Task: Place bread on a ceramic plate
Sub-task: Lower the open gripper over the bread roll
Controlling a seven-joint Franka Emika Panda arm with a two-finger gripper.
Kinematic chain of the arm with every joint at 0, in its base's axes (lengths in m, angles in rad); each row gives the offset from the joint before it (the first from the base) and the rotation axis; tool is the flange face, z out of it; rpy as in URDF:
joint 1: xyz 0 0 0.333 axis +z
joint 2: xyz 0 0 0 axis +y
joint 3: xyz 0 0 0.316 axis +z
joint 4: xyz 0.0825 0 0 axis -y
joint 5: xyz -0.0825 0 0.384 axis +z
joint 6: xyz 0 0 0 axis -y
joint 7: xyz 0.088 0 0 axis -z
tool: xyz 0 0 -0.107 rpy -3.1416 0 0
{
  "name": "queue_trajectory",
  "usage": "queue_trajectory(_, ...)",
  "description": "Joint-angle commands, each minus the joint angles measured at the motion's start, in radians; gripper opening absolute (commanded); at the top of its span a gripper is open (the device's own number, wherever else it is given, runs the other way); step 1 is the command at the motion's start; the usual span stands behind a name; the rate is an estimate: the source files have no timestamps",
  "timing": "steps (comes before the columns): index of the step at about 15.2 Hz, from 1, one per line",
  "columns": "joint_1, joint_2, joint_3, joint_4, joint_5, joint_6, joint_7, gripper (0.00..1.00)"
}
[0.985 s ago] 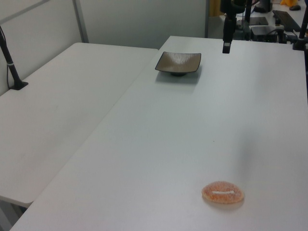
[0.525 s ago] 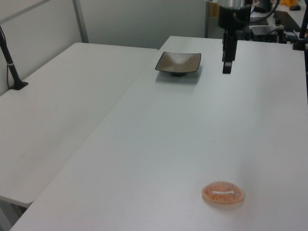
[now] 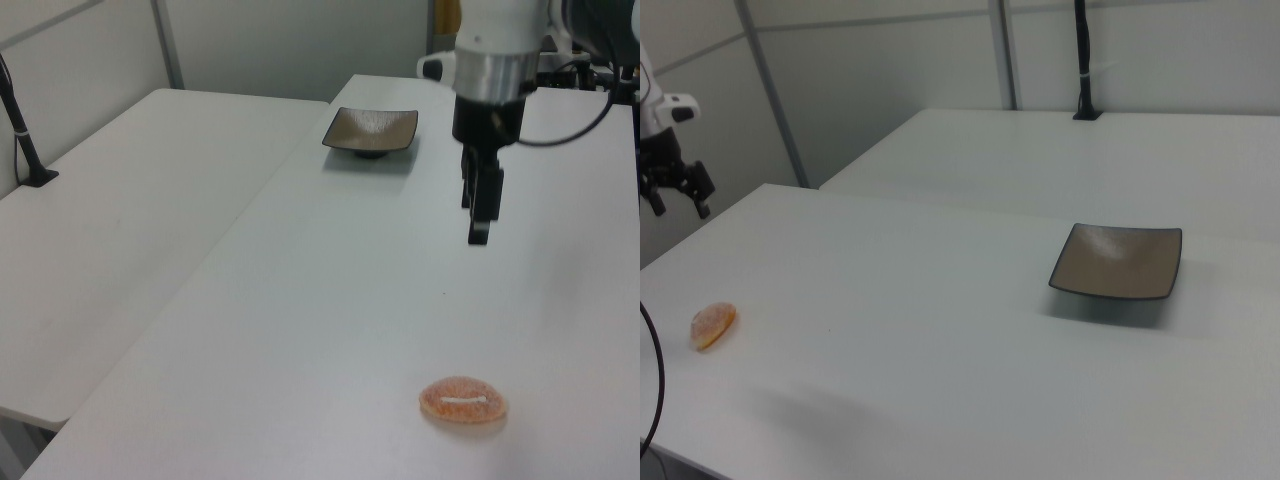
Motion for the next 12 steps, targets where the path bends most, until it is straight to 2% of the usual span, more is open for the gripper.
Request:
queue_trajectory(1, 0.029, 0.053, 0.009, -0.037, -0.016, 0.072, 0.035, 1.0)
queue_trajectory(5, 0.043, 0.07, 0.018, -0.119, -0.016, 0.159, 0.038, 1.0)
queue_trajectory(9, 0.051, 0.144, 0.018, -0.145, -0.016, 0.236, 0.04, 1.0)
queue_trajectory(12, 0.051, 0.165, 0.022, -0.188, -0.017, 0.3, 0.04, 1.0)
